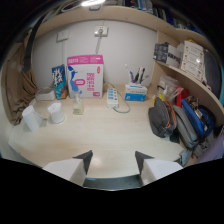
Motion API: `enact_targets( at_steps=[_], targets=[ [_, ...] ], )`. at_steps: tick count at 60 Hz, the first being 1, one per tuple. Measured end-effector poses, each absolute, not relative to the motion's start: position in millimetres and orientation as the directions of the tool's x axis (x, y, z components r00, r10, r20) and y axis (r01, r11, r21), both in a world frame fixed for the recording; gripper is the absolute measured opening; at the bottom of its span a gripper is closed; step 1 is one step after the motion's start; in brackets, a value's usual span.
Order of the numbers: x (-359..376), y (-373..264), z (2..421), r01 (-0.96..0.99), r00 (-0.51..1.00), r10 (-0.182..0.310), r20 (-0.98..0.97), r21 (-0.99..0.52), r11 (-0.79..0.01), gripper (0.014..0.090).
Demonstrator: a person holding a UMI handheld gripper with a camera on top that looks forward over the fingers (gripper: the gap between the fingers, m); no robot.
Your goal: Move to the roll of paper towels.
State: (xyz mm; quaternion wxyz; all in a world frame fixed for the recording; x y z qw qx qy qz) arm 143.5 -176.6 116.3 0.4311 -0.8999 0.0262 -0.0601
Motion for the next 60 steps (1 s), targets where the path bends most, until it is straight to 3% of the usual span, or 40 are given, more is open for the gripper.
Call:
enact_targets(
  at_steps=[11,20,44,60],
  targets=[
    [132.0,-171.4,114.1,0.018,0.991,-0.092,0.096,-0.782,-0.623,0.0868],
    [93.4,-161.0,108.1,0.041,0.994,-0.054,0.095,-0.787,-0.616,0.0866],
    [-129.3,-127.1,82.9,0.112,0.991,0.128,0.047,-0.816,-0.567,0.0864],
    [-234.2,-101.0,73.4,0.124,0.985,0.168,0.037,-0.831,-0.543,0.0864]
  ],
)
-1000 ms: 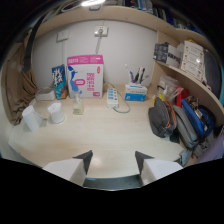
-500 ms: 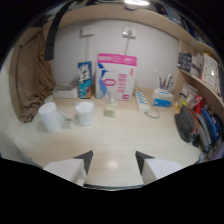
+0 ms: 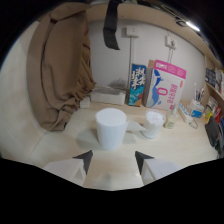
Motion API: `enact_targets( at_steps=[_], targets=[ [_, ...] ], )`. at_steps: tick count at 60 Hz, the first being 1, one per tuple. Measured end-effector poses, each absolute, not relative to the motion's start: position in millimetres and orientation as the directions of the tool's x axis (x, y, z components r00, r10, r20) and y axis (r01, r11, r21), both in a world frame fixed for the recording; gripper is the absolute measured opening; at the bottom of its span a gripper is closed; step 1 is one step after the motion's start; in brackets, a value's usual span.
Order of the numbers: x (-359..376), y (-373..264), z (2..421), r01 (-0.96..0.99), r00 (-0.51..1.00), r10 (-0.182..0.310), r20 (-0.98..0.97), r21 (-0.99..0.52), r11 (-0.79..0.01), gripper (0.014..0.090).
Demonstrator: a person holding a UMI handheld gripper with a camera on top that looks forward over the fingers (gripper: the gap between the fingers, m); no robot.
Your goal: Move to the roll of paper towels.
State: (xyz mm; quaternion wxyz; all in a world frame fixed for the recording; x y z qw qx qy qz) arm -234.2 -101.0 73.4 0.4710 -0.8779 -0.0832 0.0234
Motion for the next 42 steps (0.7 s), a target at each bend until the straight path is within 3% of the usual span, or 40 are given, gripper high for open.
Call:
enact_targets(
  at_steps=[24,42],
  targets=[
    [-248.9,-38.2,56.8,0.134,0.991,0.097,0.098,-0.832,-0.538,0.0866],
    [-247.3,-37.8,51.6,0.113,0.993,0.091,0.076,-0.827,-0.551,0.0867]
  ],
)
